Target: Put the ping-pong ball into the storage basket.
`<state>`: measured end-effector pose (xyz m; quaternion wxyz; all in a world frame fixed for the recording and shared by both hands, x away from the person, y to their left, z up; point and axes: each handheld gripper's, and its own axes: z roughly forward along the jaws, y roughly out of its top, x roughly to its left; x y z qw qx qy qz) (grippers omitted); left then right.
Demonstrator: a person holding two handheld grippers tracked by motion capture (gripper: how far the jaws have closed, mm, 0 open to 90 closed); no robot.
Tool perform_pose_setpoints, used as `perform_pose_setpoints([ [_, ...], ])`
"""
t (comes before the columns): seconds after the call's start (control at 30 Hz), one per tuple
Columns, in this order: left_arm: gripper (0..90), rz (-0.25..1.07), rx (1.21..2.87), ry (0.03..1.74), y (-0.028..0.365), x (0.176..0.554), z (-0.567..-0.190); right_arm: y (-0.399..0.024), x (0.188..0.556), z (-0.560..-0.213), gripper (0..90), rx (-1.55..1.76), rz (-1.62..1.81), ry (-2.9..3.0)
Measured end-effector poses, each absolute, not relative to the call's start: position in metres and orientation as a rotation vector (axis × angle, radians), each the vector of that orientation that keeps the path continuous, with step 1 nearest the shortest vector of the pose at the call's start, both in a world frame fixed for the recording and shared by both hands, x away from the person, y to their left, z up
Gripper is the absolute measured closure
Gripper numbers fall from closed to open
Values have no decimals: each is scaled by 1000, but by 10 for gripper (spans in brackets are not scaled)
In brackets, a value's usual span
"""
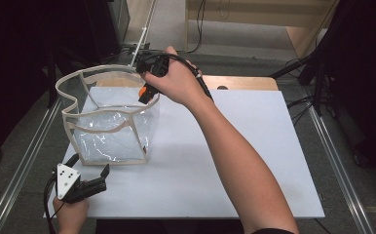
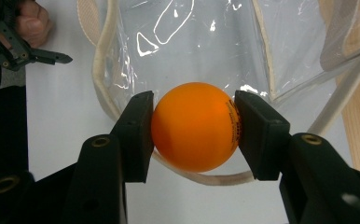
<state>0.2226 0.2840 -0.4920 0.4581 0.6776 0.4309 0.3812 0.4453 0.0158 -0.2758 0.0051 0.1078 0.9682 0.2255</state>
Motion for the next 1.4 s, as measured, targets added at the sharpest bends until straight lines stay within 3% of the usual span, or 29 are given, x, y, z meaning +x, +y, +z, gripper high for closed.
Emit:
perform_pose_setpoints([
  [0.57,0,940,1669,1062,284,223,-492,17,450,-286,475,363,673,3018],
  [0.7,0,941,1667,1060,284,223,-492,14,449,-287,346,364,707,3004],
  [1.07,0,942,1669,1061,284,223,-492,-1,445,-282,111,403,770,2940],
  [1.3,0,942,1671,1062,284,223,-492,-16,441,-282,77,417,780,2929],
  [1.4,0,942,1672,1064,283,223,-492,-22,439,-283,0,426,757,2926],
])
